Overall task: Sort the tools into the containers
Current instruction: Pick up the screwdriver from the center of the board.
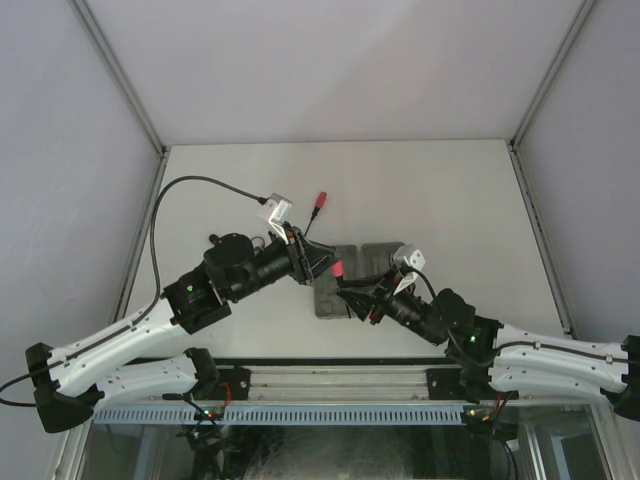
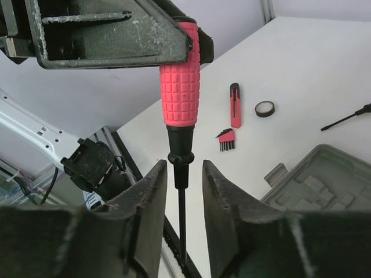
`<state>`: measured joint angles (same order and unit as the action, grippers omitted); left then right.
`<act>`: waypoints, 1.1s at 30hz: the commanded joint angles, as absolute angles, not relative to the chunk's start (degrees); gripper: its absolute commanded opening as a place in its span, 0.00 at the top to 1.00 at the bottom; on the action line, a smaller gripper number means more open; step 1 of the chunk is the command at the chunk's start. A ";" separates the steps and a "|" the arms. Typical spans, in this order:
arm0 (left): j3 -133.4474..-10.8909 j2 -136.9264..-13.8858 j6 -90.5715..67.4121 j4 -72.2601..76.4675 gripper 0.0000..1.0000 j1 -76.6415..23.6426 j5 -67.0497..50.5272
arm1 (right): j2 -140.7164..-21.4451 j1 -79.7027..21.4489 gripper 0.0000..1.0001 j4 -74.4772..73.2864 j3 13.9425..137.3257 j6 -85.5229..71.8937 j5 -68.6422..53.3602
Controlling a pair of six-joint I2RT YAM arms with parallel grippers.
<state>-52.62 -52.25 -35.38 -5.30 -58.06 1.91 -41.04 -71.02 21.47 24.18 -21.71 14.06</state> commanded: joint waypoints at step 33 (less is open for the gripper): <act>-55.66 -53.41 -37.33 -8.68 1.00 -58.10 2.69 | -42.34 -57.73 0.58 5.30 38.62 -32.91 -2.50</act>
